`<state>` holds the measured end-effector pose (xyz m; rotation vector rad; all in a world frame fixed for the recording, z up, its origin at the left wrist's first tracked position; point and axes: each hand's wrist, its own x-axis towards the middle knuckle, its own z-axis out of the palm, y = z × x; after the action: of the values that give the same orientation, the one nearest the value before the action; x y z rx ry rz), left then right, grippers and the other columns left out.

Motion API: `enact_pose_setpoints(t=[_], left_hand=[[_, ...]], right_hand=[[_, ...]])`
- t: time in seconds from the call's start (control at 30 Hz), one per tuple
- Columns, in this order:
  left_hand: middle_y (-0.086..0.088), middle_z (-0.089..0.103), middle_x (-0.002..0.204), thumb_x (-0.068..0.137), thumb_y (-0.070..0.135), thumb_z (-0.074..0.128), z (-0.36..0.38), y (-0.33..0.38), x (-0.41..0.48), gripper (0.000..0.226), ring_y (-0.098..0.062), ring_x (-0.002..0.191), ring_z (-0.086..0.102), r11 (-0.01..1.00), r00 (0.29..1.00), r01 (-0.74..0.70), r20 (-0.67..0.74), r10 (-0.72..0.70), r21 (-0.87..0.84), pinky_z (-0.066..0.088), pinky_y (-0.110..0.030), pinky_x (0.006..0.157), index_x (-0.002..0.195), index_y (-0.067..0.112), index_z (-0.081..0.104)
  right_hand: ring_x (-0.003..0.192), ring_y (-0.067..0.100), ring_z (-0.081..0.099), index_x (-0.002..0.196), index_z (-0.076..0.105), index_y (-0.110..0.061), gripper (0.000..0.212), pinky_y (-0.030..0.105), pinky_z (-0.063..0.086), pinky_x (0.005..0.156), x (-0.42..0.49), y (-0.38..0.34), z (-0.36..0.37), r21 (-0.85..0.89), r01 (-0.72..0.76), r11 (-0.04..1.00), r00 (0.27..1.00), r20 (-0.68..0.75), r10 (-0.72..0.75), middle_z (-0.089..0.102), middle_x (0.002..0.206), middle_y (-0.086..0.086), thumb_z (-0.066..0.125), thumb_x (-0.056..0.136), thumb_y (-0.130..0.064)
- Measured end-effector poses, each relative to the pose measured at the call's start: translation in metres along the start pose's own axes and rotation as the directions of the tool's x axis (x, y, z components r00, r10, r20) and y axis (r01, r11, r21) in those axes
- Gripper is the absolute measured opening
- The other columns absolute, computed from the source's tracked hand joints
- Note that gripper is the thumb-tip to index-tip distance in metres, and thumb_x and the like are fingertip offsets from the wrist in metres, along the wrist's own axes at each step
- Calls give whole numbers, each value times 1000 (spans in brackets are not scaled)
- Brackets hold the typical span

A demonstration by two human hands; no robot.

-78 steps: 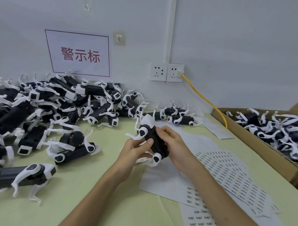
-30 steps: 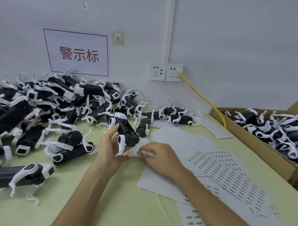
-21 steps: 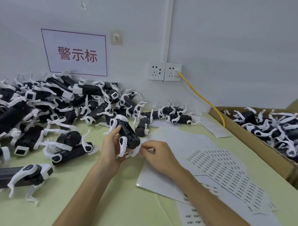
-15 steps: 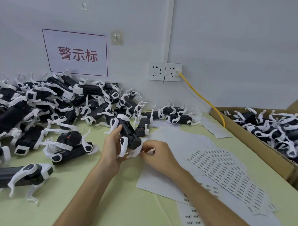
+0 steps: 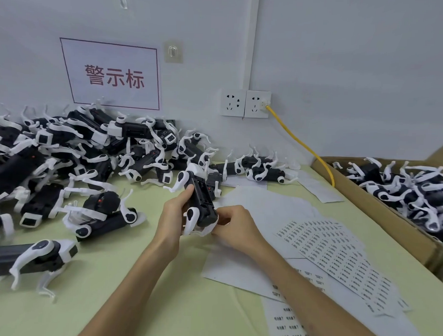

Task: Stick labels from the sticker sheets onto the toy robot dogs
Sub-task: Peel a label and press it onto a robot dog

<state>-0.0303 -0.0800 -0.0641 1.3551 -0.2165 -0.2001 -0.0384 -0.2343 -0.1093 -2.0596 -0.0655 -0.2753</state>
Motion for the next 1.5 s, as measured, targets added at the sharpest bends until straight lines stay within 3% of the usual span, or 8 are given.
enact_pose_setpoints(t=[0.3, 0.57, 0.67, 0.77, 0.9, 1.07, 1.27, 1.5], left_hand=[[3, 66, 57, 107, 43, 43, -1, -2, 4, 48, -14, 52, 60, 999, 1000, -14, 8, 14, -50, 44, -23, 46, 73, 58, 75], [0, 70, 64, 105, 45, 48, -7, -5, 8, 43, -18, 65, 66, 998, 999, -19, -48, 17, -52, 47, -27, 55, 74, 47, 79], [3, 77, 82, 102, 49, 52, -8, -4, 8, 42, -23, 86, 71, 998, 996, 15, -84, -20, -58, 50, -36, 81, 71, 45, 80], [0, 78, 86, 102, 49, 51, -6, -6, 8, 42, -24, 88, 72, 1000, 996, 25, -83, -25, 0, 51, -40, 88, 73, 44, 80], [1, 79, 83, 103, 48, 49, -6, -7, 9, 44, -13, 76, 74, 999, 997, 7, -73, -4, 38, 54, -24, 64, 73, 38, 80], [-3, 79, 87, 101, 45, 50, -6, -7, 7, 38, -27, 89, 73, 1000, 996, -3, -89, 4, 8, 54, -53, 98, 77, 46, 80], [-9, 77, 94, 102, 47, 50, -11, -7, 11, 29, -23, 76, 73, 998, 988, 40, -146, -47, -50, 54, -34, 72, 103, 36, 77], [-7, 72, 83, 102, 44, 51, -9, -8, 11, 31, -25, 73, 66, 999, 989, 48, -142, -50, -14, 47, -33, 66, 84, 38, 76]], right_hand=[[55, 7, 50, 72, 74, -8, 13, 25, 41, 59, 3, 3, 4, -28, -44, 999, 999, -14, 44, 68, 62, 4, 66, 83, -8], [49, 0, 48, 57, 68, -31, 29, 19, 37, 54, 4, 4, 7, -65, -29, 997, 998, -51, 26, 62, 54, -14, 69, 82, -18], [49, -3, 50, 51, 64, -42, 41, 9, 34, 50, 4, 6, 7, -79, 0, 997, 999, -49, -4, 61, 53, -19, 75, 83, -17], [51, -1, 51, 62, 73, -28, 19, 21, 42, 55, 4, 5, 5, -4, -29, 1000, 1000, -2, 29, 67, 59, -9, 80, 78, -23], [73, 15, 66, 76, 78, -11, 5, 48, 57, 85, 2, 3, -1, 93, -46, 995, 996, 77, 39, 75, 76, 10, 75, 79, -13], [68, 8, 65, 64, 76, -23, 24, 37, 55, 82, 0, 1, -3, 39, -21, 999, 997, 80, 17, 74, 69, -2, 72, 82, -8], [70, 5, 65, 77, 81, -24, 13, 32, 55, 76, -3, -5, -4, 58, 15, 998, 997, 71, -19, 76, 74, -4, 79, 84, -13], [68, 2, 63, 66, 75, -41, 36, 19, 47, 70, -2, -2, -3, 45, 62, 997, 993, 101, -66, 74, 73, -7, 76, 86, -12]])
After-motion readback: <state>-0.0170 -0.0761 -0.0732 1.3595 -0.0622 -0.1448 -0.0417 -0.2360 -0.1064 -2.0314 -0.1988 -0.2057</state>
